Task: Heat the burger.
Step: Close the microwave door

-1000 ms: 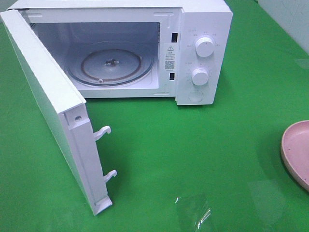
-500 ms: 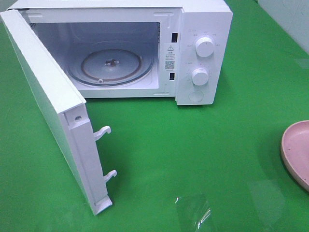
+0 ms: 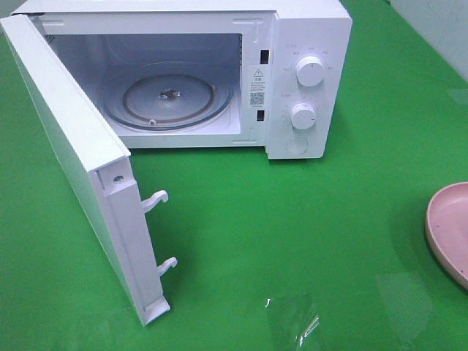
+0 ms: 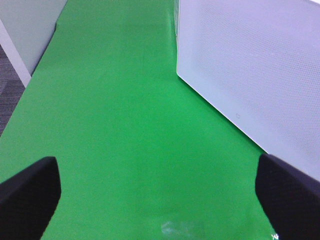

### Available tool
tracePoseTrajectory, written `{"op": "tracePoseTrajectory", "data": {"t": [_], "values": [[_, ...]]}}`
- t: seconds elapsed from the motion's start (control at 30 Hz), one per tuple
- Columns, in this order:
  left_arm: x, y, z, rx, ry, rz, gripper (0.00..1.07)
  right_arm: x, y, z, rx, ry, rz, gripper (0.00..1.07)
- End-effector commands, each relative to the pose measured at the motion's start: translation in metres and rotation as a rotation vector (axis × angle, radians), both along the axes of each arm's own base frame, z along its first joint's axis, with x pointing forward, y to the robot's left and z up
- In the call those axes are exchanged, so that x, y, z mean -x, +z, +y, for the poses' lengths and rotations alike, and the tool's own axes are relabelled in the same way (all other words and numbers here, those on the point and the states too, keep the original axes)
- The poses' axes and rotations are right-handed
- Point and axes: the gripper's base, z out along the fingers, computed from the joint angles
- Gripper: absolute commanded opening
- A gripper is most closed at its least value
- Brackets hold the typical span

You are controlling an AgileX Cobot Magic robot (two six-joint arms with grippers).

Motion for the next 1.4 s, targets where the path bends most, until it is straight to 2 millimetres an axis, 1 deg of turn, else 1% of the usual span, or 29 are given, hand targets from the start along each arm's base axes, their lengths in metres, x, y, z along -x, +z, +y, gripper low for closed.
{"op": "tracePoseTrajectory", "data": {"t": [0.03,1.0,1.1,1.13,1.23,1.27,1.3,1.33,1.37,1.4], "values": [[0.000,-0.001,0.000,0.008,-0.001,-0.002,0.98,0.004,0.000,0.000,0.005,0.002,-0.033,0.74],[0.000,-0.001,0.000,0.009,-0.001,-0.004,0.98,0.004,0.000,0.000,0.004,0.002,-0.033,0.73],[0.001,0.007,-0.001,0.018,-0.007,-0.052,0.98,0.004,0.000,0.000,0.004,0.002,-0.033,0.73],[-0.002,0.011,-0.001,0.011,-0.001,-0.064,0.95,0.004,0.000,0.000,0.004,0.002,-0.033,0.73],[-0.004,0.012,0.000,0.005,0.003,-0.067,0.93,0.004,0.000,0.000,0.004,0.002,-0.033,0.73],[-0.010,0.015,0.000,0.000,0.006,-0.074,0.86,0.004,0.000,0.000,0.004,0.002,-0.033,0.73],[-0.010,0.015,0.000,0.000,0.006,-0.074,0.86,0.004,0.000,0.000,0.004,0.002,-0.033,0.73],[-0.018,0.019,0.001,-0.003,0.007,-0.096,0.76,0.004,0.000,0.000,0.004,0.002,-0.033,0.73],[-0.018,0.019,0.001,-0.003,0.007,-0.096,0.76,0.004,0.000,0.000,0.004,0.002,-0.033,0.73],[-0.029,0.023,0.001,-0.003,0.007,-0.115,0.64,0.004,0.000,0.000,0.004,0.002,-0.033,0.73]]}}
